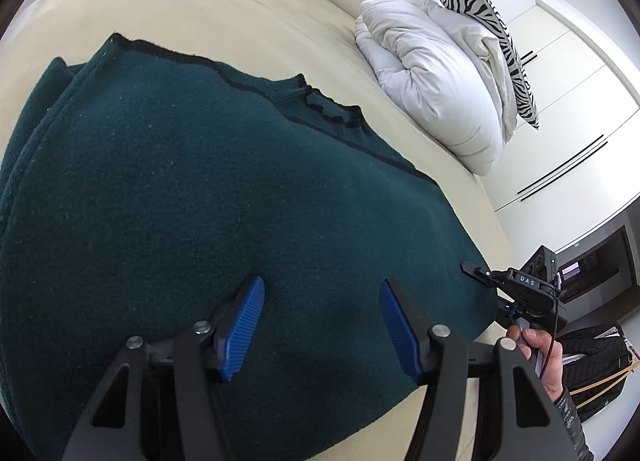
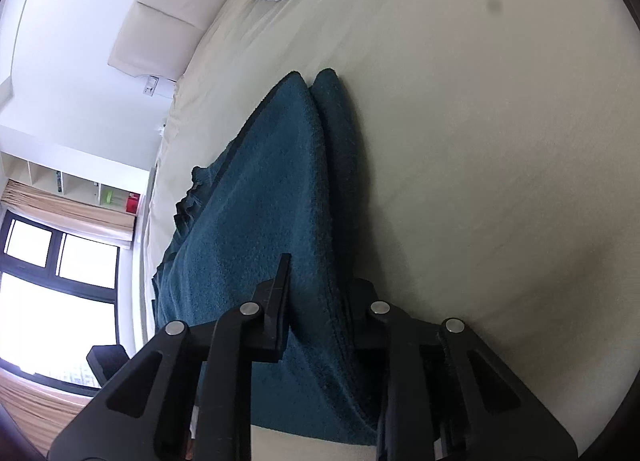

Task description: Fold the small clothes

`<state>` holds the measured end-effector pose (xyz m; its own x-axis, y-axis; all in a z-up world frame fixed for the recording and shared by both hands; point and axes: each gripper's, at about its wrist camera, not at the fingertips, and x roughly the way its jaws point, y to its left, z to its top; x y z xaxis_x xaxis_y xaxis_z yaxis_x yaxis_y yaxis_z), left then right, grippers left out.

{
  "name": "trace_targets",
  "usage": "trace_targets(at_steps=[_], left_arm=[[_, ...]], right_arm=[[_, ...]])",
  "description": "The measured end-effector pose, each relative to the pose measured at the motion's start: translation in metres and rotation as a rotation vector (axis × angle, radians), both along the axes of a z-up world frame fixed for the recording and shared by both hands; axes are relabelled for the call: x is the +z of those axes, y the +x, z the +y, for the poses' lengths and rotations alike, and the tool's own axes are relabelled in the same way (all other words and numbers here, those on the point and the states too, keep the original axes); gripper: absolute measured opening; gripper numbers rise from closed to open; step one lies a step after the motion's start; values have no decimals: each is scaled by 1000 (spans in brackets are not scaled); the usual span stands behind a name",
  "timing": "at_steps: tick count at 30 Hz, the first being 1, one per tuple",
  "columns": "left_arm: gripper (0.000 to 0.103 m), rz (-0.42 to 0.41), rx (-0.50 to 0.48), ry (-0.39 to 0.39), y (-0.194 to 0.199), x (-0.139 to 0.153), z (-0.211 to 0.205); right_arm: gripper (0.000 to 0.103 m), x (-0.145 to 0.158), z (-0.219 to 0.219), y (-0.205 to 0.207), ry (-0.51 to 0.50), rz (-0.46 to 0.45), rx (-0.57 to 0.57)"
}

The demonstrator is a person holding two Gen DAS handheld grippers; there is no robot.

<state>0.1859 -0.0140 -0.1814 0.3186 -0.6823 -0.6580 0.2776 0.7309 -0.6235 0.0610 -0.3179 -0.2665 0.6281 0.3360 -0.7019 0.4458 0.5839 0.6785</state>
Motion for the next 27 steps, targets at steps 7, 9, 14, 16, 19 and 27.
trace_targets(at_steps=[7, 9, 14, 16, 19, 27], left_arm=[[55, 38, 23, -84, 5, -5, 13], [54, 75, 43, -157, 8, -8, 23], [54, 141, 106, -323, 18, -13, 46], [59, 156, 130, -393, 21, -14, 55], [65, 174, 143, -458, 24, -14, 61], [79, 202, 140, -479, 39, -3, 44]], right_arm=[[17, 58, 54, 27, -282, -1, 87], [17, 79, 84, 41, -375, -17, 149], [17, 116, 206, 79, -571, -91, 442], [17, 112, 250, 86, -595, -98, 572], [17, 83, 304, 94, -670, -47, 742], [22, 70, 309, 89, -686, -45, 765]])
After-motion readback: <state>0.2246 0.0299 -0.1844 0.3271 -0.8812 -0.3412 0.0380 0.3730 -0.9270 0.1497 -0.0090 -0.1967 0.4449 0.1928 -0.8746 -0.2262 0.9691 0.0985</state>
